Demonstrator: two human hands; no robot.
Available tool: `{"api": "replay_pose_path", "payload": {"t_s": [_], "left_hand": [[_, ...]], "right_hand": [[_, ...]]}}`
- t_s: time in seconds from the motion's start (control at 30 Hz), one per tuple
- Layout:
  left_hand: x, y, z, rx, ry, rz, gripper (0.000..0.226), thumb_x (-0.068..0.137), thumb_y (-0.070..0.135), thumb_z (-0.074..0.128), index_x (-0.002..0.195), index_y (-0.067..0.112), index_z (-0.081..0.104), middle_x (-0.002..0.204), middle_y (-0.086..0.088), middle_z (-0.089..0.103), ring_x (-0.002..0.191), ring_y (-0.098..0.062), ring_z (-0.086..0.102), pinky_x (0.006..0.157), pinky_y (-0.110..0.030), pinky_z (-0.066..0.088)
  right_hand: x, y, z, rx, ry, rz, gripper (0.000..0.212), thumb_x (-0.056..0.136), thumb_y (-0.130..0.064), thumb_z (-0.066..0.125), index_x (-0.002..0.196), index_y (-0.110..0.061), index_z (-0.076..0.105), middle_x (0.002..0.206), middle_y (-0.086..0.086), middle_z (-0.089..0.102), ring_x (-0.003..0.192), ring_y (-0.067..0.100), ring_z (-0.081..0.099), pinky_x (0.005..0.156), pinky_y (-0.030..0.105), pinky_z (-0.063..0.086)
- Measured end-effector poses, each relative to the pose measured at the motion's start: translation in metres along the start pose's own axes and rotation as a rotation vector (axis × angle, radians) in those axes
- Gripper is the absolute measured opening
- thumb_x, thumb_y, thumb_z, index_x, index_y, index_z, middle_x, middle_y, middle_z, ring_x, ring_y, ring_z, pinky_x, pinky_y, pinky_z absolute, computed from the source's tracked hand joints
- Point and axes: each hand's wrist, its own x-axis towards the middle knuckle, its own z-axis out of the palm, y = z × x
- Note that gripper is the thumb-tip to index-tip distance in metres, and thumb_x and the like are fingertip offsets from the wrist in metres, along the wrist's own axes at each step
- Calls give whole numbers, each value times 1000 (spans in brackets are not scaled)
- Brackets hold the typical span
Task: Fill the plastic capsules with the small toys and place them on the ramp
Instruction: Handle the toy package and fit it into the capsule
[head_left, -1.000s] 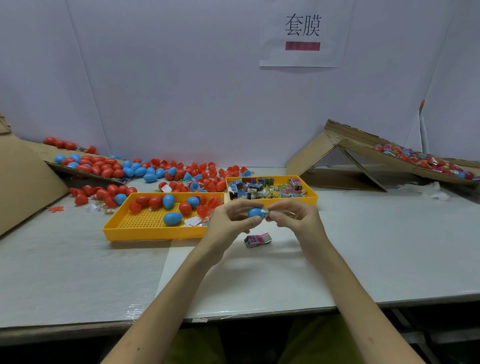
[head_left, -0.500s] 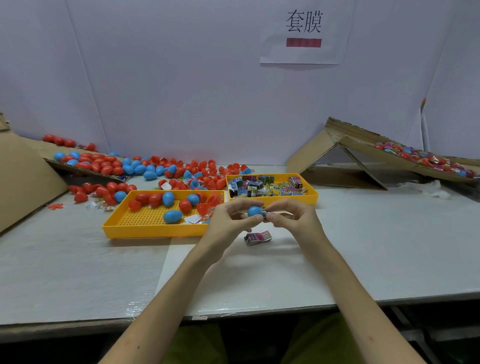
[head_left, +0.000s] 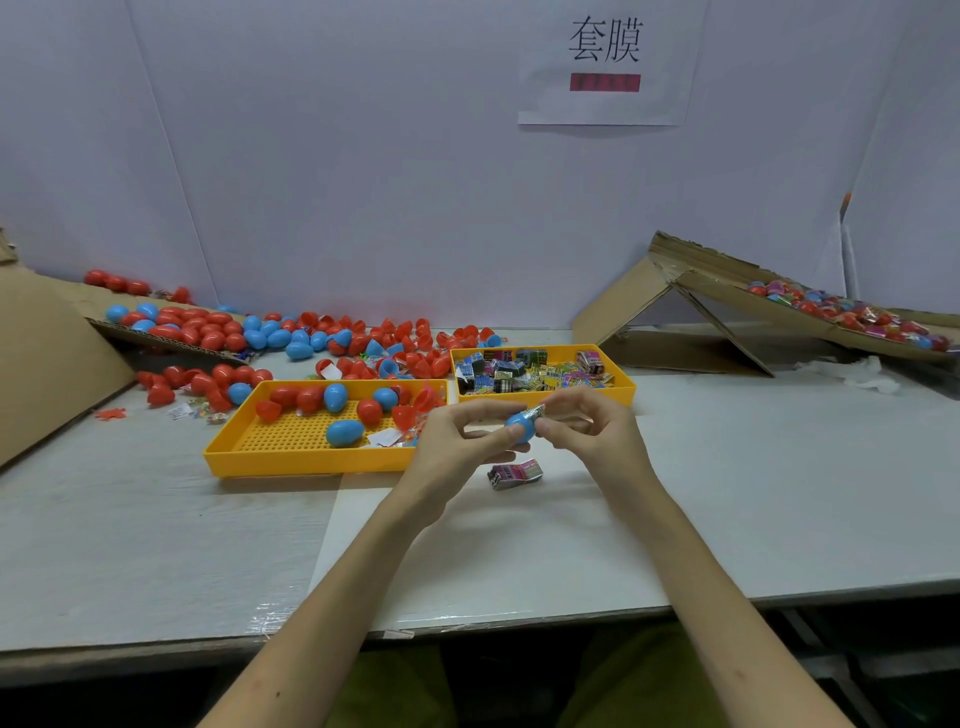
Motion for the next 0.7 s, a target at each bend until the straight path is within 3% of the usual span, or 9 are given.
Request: {"api": "replay_pose_path", "payload": {"t_s": [0.1,0.27,0.43,0.57,0.7], "left_hand": [[0,-1,-1,66,51,43,14,86,21,77,96,31,75,87,11,77,84,-10,72,69,-22,59],[1,-2,-2,54,99,43,13,84,21,78,96,25,76,89,7,77,84,-15,73,71,-22,58],[2,-5,-3,49,148,-17,13,81,18,82,88,24,74,84,10,76,85,-11,73,69,-22,59],[1,-4,-3,0,134,-47,17,80,12,82,91,8,70,90,-8,74,82,-21,75,71,-25,60],[1,-3,-3,-45,124,-73,16,82,10,79,94,6,69,95,-13,73,82,-23,76,75,-29,62]], "right_hand": [[0,3,1,-64,23,-22,17,83,-13,79,76,-16,63,74,4,71,70,13,68,63,18,52],[0,3,2,-89,8,-68,9,84,-14,77,85,-20,72,78,-4,75,72,15,73,65,18,54],[-6,4,10,-235,-13,-166,33,74,-16,86,97,-32,70,94,-13,73,77,8,73,69,20,57],[-8,5,12,-360,47,-327,30,74,-19,87,101,-17,74,96,-6,71,81,4,70,70,23,57],[-8,5,14,-417,103,-413,27,74,-13,86,99,-8,78,94,2,72,86,12,67,69,24,57]]}}
